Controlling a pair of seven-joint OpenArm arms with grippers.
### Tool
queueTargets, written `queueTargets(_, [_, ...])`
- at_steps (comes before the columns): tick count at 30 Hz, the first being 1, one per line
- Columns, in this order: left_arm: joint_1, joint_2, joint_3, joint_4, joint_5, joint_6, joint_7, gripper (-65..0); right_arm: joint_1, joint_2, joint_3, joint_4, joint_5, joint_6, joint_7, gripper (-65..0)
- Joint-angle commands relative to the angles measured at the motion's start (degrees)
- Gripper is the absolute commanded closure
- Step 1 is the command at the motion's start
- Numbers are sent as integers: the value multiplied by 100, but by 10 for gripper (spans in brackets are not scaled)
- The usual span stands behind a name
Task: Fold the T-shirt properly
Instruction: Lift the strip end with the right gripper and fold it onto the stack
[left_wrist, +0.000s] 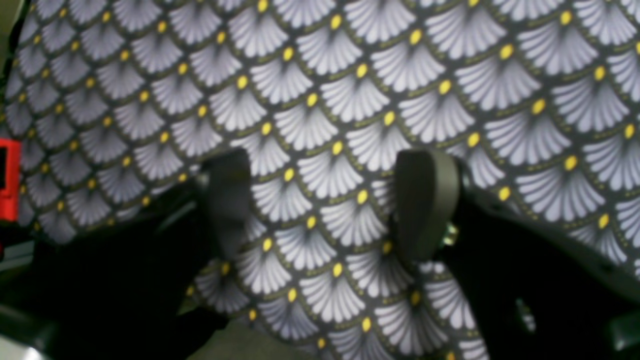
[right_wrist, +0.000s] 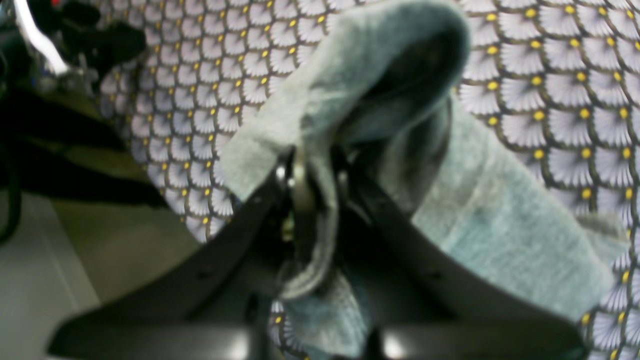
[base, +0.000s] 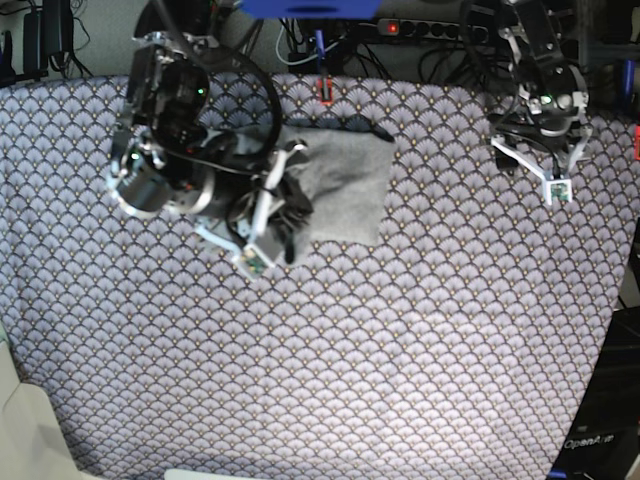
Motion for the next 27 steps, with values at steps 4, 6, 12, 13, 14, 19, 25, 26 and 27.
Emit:
queueTargets(4, [-10,-36,-10,97,-10,13,-90,-445,109,-57,-409,16,205,-16,163,0])
queueTargets(6, [-10,-36,-10,97,-10,13,-90,-445,109,-57,-532,-142,196,-16,251,0])
queueTargets(12, [-28,-36,17,115,-10,13,-90,-445,267,-57,-928,-907,196,-16,699,0])
queueTargets(13, [-28,-36,17,115,-10,13,-90,-445,284,-57,-937,-1030,196,-16,716,0])
queueTargets(14, [-28,-36,8,115,-10,13,-90,-445,311,-57,-937,-1100,196,-16,760,0])
queueTargets(19, [-36,-36,-10,62,-19,5,-90,-445,460,-57,-937,-1153,196,-16,796,0])
queueTargets(25, [-28,-36,-10,62,-19,5,-99,-445,539,-57,-946,-1162,188,-16,769,-22])
queueTargets(26, [-45,-36,-10,62,-19,5,-99,-445,539,-57,-946,-1162,188,-16,760,-45])
queueTargets(27, [-45,-27,-1,62,-19,5,-99,-445,539,-57,-963,-1162,188,-16,752,-80])
